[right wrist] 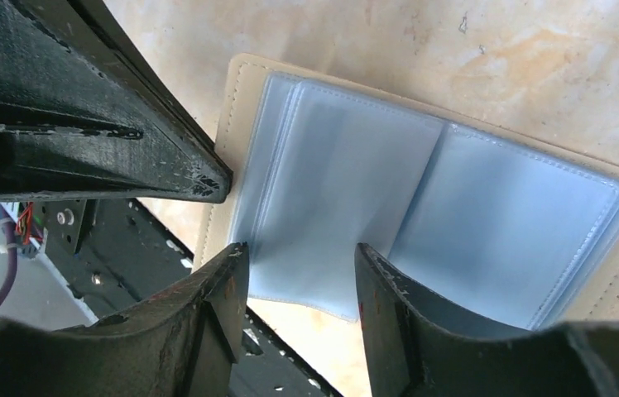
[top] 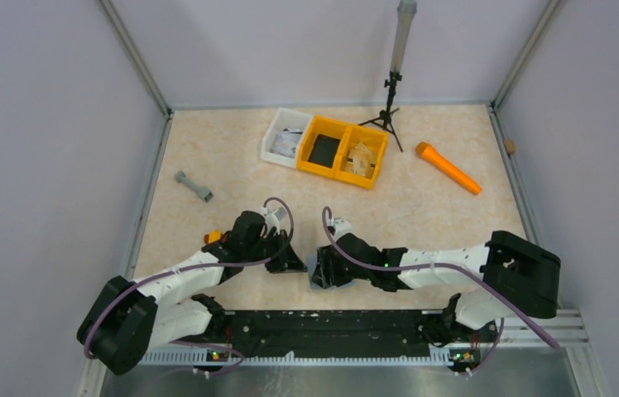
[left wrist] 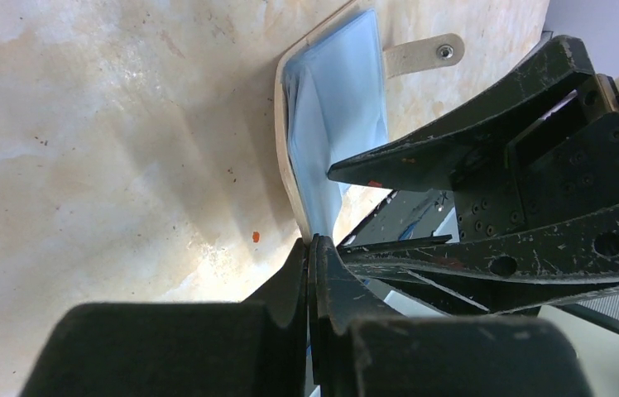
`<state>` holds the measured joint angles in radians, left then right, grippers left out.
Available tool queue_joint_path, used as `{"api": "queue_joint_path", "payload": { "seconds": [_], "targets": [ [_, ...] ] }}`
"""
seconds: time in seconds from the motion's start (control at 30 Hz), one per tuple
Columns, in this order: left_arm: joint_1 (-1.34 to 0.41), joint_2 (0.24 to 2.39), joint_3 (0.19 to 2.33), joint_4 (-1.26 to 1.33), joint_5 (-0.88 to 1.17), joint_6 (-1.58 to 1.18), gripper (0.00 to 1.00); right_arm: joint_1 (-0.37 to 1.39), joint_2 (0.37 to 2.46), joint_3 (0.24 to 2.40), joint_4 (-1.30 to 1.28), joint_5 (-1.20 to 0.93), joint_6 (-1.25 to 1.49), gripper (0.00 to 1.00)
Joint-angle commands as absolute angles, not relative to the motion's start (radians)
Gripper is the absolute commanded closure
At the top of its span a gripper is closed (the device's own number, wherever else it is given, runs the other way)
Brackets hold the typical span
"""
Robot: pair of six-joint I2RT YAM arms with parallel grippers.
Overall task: Take the credit cards out of the card holder
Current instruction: Remove the credit card from the card holder.
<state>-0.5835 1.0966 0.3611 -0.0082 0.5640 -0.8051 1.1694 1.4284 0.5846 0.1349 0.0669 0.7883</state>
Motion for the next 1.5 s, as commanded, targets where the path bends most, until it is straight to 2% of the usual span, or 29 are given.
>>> {"api": "queue_joint_path", "payload": {
  "seconds": [0.0, 0.13, 0.23, 0.4, 0.6, 0.63, 0.77, 0.83, 0.93, 1.07, 1.1, 1.2, 1.27, 1.3, 1.37, 1.4, 1.47],
  "targets": [
    [-0.585, 1.069, 0.392, 0.012, 0.580, -0.793, 1.00, 1.191, 1.425, 0.653, 0.038, 0.145, 0.748, 0.52],
    [-0.586, 1.064, 0.397, 0.005, 0.577, -0.788, 1.00, 1.190, 1.374, 0.622, 0.048, 0.167, 0.757, 0.66],
    [-0.584, 1.055, 0.396, 0.005, 0.574, -0.791, 1.00, 1.191, 1.348, 0.614, 0.012, 0.197, 0.761, 0.71],
    [-0.584, 1.040, 0.398, -0.032, 0.573, -0.788, 1.00, 1.191, 1.299, 0.604, -0.081, 0.244, 0.761, 0.76],
    [-0.586, 1.041, 0.396, -0.033, 0.571, -0.786, 1.00, 1.190, 1.238, 0.566, -0.102, 0.265, 0.762, 0.76],
    [-0.585, 1.041, 0.396, -0.033, 0.571, -0.787, 1.00, 1.189, 1.235, 0.573, -0.123, 0.278, 0.760, 0.74],
    [-0.585, 1.045, 0.395, -0.031, 0.571, -0.784, 1.00, 1.190, 1.222, 0.612, -0.207, 0.330, 0.748, 0.46],
    [-0.584, 1.049, 0.395, -0.032, 0.573, -0.781, 1.00, 1.190, 1.204, 0.613, -0.178, 0.294, 0.729, 0.37],
    [-0.586, 1.055, 0.396, -0.029, 0.574, -0.777, 1.00, 1.189, 1.184, 0.598, -0.083, 0.209, 0.716, 0.29],
    [-0.584, 1.076, 0.402, -0.043, 0.560, -0.762, 1.00, 1.190, 1.196, 0.562, 0.077, 0.129, 0.738, 0.28],
    [-0.584, 1.085, 0.404, -0.052, 0.553, -0.756, 1.00, 1.189, 1.208, 0.561, 0.095, 0.122, 0.744, 0.29],
    [-0.585, 1.101, 0.403, -0.054, 0.545, -0.750, 0.91, 1.179, 1.253, 0.554, 0.131, 0.110, 0.771, 0.37],
    [-0.584, 1.095, 0.391, -0.029, 0.542, -0.758, 0.85, 1.160, 1.283, 0.529, 0.175, 0.095, 0.798, 0.47],
    [-0.584, 1.093, 0.384, -0.016, 0.541, -0.763, 0.84, 1.149, 1.298, 0.514, 0.195, 0.095, 0.816, 0.58],
    [-0.584, 1.093, 0.382, -0.008, 0.533, -0.766, 0.84, 1.120, 1.332, 0.491, 0.228, 0.077, 0.839, 0.74],
    [-0.584, 1.095, 0.383, -0.008, 0.532, -0.767, 0.84, 1.116, 1.345, 0.486, 0.230, 0.082, 0.844, 0.79],
    [-0.583, 1.103, 0.379, 0.007, 0.539, -0.769, 0.84, 1.115, 1.363, 0.488, 0.204, 0.102, 0.848, 0.83]
  ]
}}
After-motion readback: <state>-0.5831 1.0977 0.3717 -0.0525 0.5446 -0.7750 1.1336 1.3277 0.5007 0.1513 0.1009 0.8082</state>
